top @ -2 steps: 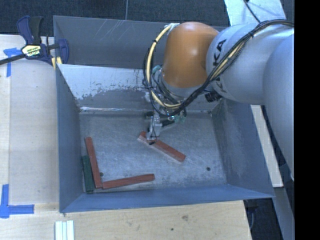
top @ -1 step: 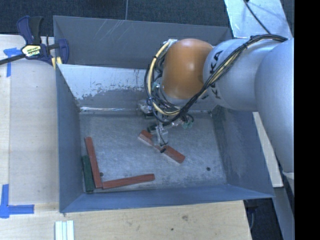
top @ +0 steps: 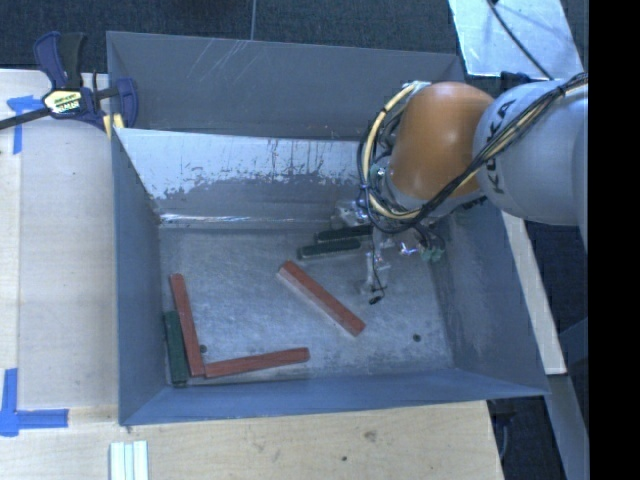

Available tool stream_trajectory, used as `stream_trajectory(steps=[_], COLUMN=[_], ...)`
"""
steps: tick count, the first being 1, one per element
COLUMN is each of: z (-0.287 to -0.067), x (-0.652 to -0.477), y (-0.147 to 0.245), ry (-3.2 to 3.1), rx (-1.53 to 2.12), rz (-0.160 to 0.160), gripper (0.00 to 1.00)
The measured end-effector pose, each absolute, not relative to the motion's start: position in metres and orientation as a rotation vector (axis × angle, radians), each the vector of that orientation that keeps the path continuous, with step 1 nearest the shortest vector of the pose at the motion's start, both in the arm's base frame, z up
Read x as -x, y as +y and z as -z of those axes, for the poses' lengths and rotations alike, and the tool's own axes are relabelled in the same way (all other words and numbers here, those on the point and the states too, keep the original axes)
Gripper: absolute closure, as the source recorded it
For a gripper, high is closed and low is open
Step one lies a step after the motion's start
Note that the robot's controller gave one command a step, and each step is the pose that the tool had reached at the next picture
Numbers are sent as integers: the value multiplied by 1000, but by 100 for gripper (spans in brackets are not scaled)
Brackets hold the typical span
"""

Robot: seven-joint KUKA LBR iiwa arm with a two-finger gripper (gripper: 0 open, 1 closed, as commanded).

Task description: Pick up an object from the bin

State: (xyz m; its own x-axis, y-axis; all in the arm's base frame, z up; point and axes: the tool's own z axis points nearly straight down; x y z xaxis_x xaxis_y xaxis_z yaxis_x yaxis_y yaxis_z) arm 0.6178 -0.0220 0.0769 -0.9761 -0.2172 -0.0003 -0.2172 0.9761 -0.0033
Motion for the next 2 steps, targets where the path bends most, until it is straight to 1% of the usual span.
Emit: stream_trajectory(steps=[1, 2], z=[-77, -281], x=[-618, -615], y=[-17, 8], ry=[3120, 2948], rx=[350, 1054], rz=[-1, 4], gripper=[100, 100])
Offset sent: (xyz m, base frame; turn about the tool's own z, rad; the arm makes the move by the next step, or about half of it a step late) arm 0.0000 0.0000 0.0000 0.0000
